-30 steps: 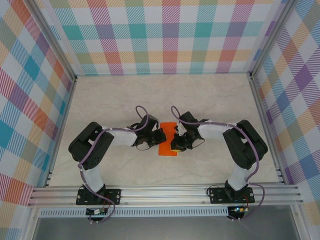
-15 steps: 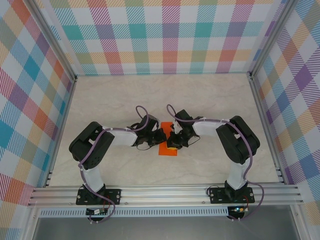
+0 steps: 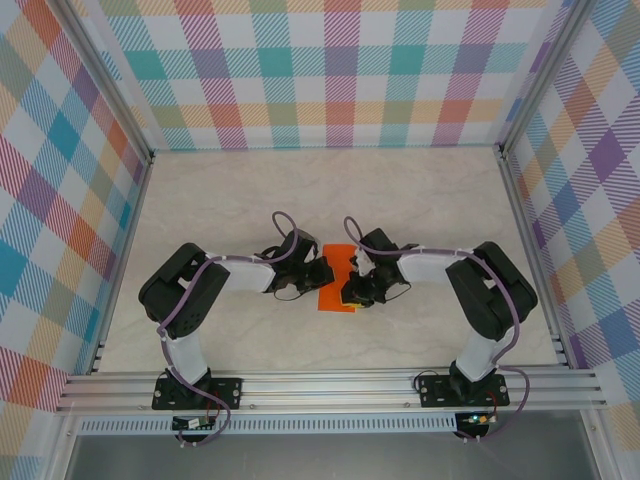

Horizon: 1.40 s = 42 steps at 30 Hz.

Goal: Fold a paper plane with a square sheet of paper (pick it up from the middle)
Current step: Fold the triangle a second time at the center of the table, then turn over the paper at the center of the table.

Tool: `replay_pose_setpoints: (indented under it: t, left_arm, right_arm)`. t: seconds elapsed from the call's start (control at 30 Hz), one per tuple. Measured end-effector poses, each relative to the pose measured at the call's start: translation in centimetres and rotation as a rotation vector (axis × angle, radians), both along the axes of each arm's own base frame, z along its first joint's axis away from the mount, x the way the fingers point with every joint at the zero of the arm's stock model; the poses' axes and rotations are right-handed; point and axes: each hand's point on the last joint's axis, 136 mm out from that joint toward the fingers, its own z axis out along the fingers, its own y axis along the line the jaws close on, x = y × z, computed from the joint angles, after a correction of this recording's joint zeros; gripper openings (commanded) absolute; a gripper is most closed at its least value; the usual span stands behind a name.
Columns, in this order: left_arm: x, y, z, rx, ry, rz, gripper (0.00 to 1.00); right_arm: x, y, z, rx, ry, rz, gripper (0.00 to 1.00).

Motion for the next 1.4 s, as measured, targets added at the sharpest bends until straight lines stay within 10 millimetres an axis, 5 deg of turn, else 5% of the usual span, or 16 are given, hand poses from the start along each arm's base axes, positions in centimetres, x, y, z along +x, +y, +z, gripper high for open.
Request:
replay_pose_setpoints:
  t: [0.37,0.53,0.83,1.4]
  left_arm:
    - [-0.3,-0.2,0.0,-0.005,0.005,-0.010,0.00]
    - [-0.3,-0.3,0.0,-0.008,0.007,-0.012,0.01]
    - [-0.3,-0.3,0.1,-0.011,0.007,-0.014,0.03]
    - [-0.3,-0.3,0.1,-0.011,0.007,-0.015,0.04]
  right_arm:
    - [-1.5,-2.3,0.1,0.008,0.010,-0.027,0.19]
    - [-1.7,-3.2,0.5,-0.023,0.020,-0.044,0.34]
    - [2.5,-3.1,2.2,-0.054,-0.057,-0.121,0.44]
    - [3.8,-2.1,1.2,-0.026,-0.007,-0.164,0.35]
